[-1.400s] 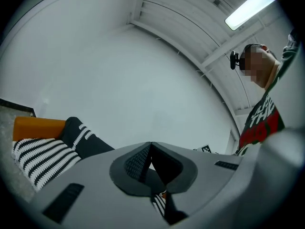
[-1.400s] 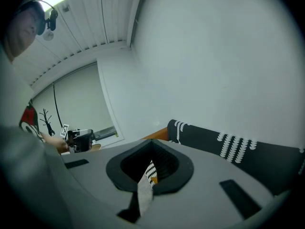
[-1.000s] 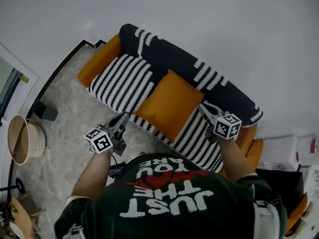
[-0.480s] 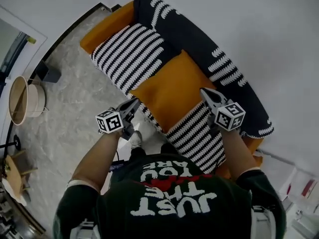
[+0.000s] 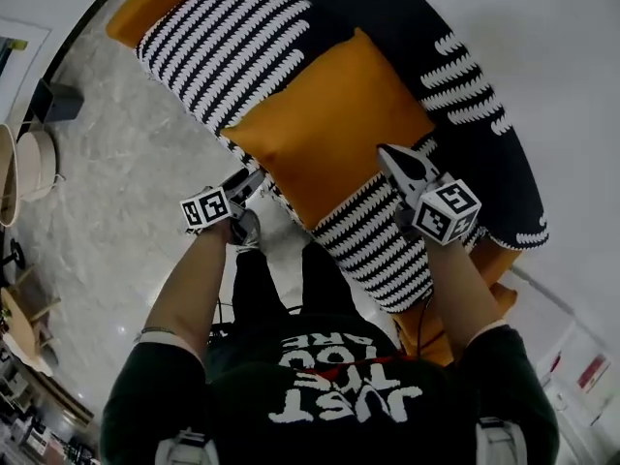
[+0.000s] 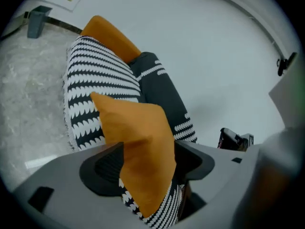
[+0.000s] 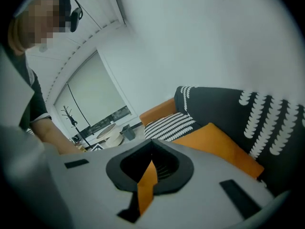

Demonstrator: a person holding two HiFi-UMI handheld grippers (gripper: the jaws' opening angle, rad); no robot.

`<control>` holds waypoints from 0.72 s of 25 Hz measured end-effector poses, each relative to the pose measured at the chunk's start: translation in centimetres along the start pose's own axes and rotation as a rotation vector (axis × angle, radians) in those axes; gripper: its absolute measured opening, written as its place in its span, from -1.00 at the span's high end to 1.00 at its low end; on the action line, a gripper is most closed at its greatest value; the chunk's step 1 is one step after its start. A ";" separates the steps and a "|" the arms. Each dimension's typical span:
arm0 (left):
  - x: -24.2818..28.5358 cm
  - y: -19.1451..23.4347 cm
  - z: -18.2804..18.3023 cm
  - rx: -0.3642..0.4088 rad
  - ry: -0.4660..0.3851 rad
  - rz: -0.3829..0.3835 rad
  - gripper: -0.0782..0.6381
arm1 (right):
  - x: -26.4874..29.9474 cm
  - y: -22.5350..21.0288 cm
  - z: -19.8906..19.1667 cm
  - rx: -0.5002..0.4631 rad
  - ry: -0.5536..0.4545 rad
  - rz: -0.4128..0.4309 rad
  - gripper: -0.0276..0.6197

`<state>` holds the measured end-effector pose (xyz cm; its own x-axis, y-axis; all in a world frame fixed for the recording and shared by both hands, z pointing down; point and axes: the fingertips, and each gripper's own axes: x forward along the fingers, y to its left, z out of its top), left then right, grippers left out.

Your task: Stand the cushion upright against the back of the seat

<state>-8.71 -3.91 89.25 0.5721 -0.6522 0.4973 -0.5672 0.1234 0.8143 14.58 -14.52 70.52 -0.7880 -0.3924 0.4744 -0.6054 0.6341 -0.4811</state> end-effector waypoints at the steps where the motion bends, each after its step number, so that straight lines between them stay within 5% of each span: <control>1: 1.0 1.3 -0.9 -0.031 0.003 -0.001 -0.20 | 0.3 -0.5 -1.3 0.010 0.003 0.006 0.84; 8: 7.6 4.1 -4.8 -0.187 0.043 -0.081 -0.86 | 0.7 -2.2 -6.9 0.072 0.043 0.019 0.84; 18: 13.2 5.7 -4.6 -0.202 -0.005 -0.071 -0.86 | 0.1 -4.6 -11.6 0.137 0.066 0.008 0.84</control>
<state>-1.61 -8.40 101.82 0.6031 -0.6682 0.4357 -0.3954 0.2239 0.8908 18.60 -9.79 81.34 -0.7862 -0.3401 0.5159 -0.6127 0.5379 -0.5790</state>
